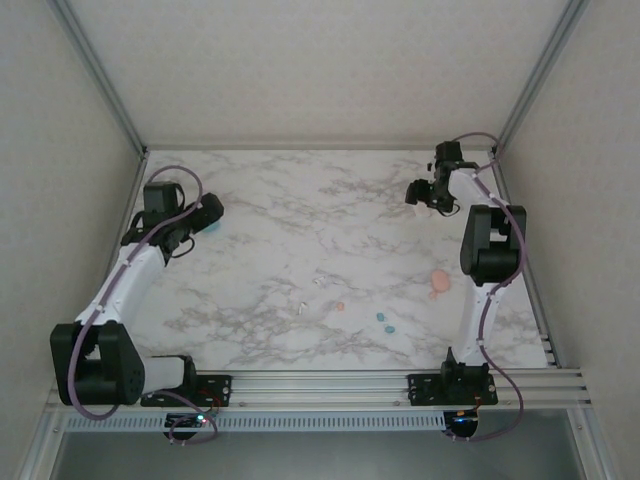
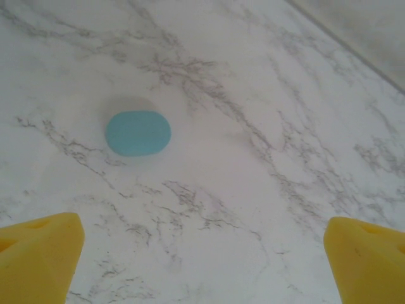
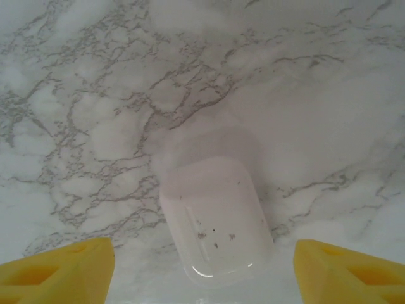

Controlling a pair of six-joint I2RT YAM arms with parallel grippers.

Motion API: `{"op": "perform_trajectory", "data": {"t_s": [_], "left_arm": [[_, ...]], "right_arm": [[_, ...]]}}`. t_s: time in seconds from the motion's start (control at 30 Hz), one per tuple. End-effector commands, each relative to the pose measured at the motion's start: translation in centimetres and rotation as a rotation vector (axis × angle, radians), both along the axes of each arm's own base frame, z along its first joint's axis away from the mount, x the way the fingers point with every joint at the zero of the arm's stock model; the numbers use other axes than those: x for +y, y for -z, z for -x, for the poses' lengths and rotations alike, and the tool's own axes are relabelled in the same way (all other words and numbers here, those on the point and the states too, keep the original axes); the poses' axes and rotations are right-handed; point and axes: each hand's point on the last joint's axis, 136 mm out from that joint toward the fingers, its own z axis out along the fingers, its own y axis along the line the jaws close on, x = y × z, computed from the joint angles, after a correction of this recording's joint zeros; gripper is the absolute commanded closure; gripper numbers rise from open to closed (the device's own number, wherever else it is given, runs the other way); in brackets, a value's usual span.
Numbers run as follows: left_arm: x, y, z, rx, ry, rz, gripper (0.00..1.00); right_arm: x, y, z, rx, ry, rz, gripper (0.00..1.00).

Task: Insert wireless bluetooth earbuds into charging case

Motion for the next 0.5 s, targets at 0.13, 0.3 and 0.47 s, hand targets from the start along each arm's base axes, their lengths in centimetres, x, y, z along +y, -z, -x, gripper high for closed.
{"op": "perform_trajectory", "data": {"t_s": [0.13,0.3,0.47], "left_arm": [[-0.5,-0.1,2.1,0.015,0.029,0.004,0.02],[-0.5,-0.5,2.3,0.0,0.031,-0.001,0.02],[-0.5,-0.5,2.5,0.002,0.032,-0.002,0.02]], "right_arm": [[-0.2,1.9,0.2,0.09,-0.064,0.038,0.26],[-0.1,3.0,0.2,0.12,-0.114,0.053,0.33],[-0.5,3.7,0.1,0.131,-0.128,0.104,0.36]]}}
